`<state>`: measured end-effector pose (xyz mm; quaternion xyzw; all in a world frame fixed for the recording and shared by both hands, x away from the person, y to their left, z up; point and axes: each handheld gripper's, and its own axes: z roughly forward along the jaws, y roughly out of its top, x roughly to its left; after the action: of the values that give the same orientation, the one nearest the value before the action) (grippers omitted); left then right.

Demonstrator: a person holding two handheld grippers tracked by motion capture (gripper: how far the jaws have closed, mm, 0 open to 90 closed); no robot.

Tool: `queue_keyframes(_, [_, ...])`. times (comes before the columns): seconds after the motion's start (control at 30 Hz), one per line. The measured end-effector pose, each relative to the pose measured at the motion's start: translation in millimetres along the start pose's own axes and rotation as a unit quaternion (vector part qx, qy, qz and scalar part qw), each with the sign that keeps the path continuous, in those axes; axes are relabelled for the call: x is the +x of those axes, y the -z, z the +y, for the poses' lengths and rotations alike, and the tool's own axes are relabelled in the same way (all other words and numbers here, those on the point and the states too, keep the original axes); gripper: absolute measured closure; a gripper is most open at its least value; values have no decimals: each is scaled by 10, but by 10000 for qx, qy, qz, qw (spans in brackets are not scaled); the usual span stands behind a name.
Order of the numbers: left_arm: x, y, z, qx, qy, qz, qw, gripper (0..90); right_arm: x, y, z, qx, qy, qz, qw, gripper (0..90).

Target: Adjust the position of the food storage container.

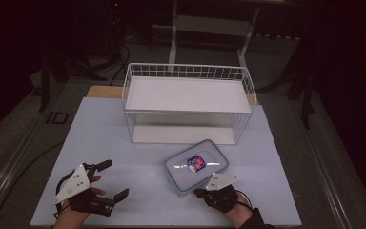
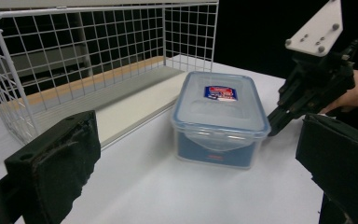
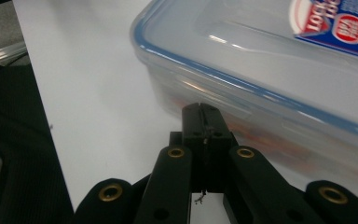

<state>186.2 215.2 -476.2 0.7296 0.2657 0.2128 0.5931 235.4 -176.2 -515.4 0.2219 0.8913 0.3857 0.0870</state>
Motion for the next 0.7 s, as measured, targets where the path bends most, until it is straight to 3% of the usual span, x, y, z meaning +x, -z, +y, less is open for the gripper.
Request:
queue_keyframes(0.4, [4, -6, -14, 38, 16, -18, 10000, 0, 2, -304, 255, 1, 234, 88, 9997, 900])
queue_keyframes(0.7, [4, -8, -21, 58, 8, -49, 10000, 0, -18, -480, 412, -15, 243, 66, 9997, 900])
